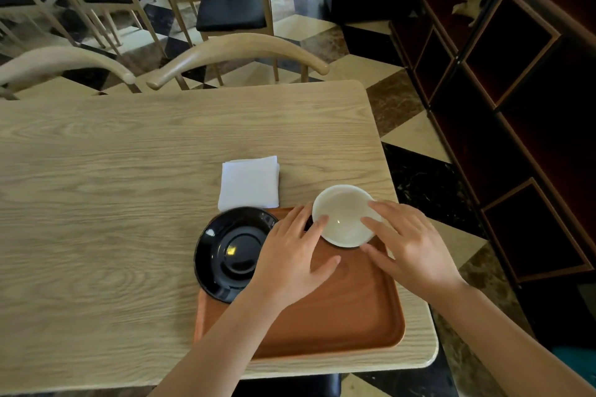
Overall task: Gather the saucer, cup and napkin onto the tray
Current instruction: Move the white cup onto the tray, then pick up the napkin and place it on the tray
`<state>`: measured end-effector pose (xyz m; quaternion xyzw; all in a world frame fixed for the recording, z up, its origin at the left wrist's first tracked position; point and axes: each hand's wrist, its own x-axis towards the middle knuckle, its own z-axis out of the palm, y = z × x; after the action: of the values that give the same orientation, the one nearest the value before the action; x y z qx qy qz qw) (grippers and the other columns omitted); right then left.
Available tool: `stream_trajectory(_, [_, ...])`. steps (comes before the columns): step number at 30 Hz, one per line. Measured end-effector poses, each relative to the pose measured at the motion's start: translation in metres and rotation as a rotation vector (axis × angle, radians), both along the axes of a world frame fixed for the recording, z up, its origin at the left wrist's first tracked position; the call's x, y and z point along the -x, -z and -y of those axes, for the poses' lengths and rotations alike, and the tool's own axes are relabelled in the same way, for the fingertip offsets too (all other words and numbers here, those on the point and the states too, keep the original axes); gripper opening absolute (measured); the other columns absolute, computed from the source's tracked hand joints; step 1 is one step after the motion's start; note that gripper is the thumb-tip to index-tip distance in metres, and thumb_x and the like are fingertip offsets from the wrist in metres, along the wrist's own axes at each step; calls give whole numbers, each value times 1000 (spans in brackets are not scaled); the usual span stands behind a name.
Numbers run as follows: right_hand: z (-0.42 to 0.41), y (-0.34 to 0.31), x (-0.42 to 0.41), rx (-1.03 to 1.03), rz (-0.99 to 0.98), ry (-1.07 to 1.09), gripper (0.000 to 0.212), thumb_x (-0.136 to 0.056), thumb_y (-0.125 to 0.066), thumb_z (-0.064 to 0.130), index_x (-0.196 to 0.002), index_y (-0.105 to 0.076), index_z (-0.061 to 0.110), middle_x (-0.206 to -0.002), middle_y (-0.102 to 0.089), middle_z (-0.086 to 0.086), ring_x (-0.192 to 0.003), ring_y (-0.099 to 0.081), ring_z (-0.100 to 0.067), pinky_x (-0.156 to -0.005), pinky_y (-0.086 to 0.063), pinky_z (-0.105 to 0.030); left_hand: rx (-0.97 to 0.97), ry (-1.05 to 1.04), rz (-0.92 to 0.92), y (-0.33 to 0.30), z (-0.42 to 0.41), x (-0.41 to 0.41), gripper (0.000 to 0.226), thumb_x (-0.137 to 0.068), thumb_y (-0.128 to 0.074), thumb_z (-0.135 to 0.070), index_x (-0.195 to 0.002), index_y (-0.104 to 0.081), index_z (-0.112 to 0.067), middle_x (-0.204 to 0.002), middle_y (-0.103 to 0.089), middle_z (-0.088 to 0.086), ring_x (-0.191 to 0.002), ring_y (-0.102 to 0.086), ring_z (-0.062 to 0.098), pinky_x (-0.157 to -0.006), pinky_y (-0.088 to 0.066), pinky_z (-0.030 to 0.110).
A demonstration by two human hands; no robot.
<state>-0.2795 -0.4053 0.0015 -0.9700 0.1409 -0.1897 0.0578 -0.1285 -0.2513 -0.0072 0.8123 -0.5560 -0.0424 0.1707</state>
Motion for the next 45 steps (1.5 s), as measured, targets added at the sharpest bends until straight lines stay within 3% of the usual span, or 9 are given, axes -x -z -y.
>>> stream_trajectory(8, [-13, -43, -103, -13, 63, 44, 39, -82, -53, 35, -114, -63, 14, -122, -63, -12, -109, -59, -31, -81, -52, -41, 104, -66, 235, -41, -18, -82, 44, -86, -45, -34, -124, -52, -13, -126, -58, 9, -115, -52, 24, -90, -45, 36])
stream_trajectory(11, [-16, -38, -153, -134, -172, 27, 48, -84, -60, 29, -129, -51, 15, -142, -45, -13, -128, -42, -31, -96, -45, -49, -56, -133, 202, -27, -21, -129, 43, -86, -47, -29, -127, -50, -13, -128, -57, 12, -114, -54, 33, -86, -48, 42])
stream_trajectory(17, [-13, -1, -208, -115, -646, 2, 60, -93, -45, 37, -146, -20, 23, -158, -9, -4, -142, -12, -25, -109, -29, -43, -411, -119, 178, -1, -9, -173, 55, -94, -43, -31, -144, -22, -21, -154, -22, 5, -138, -23, 25, -109, -26, 40])
stream_trajectory(25, [-17, 8, -210, -148, -709, 24, 62, -93, -44, 35, -147, -16, 20, -158, -9, -3, -141, -15, -23, -106, -31, -42, -238, -467, -311, 15, 1, -170, 66, -74, -62, -13, -134, -35, -5, -129, -45, 16, -118, -43, 32, -96, -37, 36])
stream_trajectory(29, [-17, 9, -210, -183, -723, 30, 62, -94, -43, 32, -148, -15, 20, -158, -9, -3, -141, -16, -21, -105, -34, -40, -153, -633, -583, 10, 4, -179, 6, -72, -54, -7, -69, -53, -2, -70, -56, 11, -64, -52, 26, -50, -35, 25])
stream_trajectory(31, [-18, 9, -211, -218, -724, 45, 62, -94, -43, 31, -148, -14, 20, -158, -7, -3, -140, -18, -21, -103, -36, -40, -86, -730, -725, 10, 4, -183, 31, -76, -52, -3, -49, -36, -9, -52, -41, 5, -50, -38, 20, -47, -27, 24])
stream_trajectory(35, [-23, 10, -214, -306, -722, 87, 62, -94, -43, 25, -148, -12, 20, -159, -4, -2, -141, -18, -21, -105, -37, -39, 18, -886, -1070, 5, 4, -186, 19, -80, -53, 0, -64, -47, -8, -74, -51, 14, -71, -51, 25, -66, -42, 33])
stream_trajectory(41, [-33, 16, -220, -470, -635, 195, 60, -92, -45, 14, -146, -19, 17, -158, -7, -2, -140, -19, -22, -109, -32, -37, 25, -846, -1076, -1, 3, -182, 24, -82, -55, -1, -63, -51, -15, -74, -55, 9, -79, -51, 24, -78, -45, 37])
stream_trajectory(45, [-35, 12, -221, -744, -342, 277, 46, -89, -46, 12, -134, -44, 16, -143, -42, -7, -125, -44, -26, -97, -38, -32, 118, -726, -1094, -16, 0, -177, 18, -81, -56, -3, -70, -62, -16, -74, -60, 7, -77, -55, 24, -71, -44, 37])
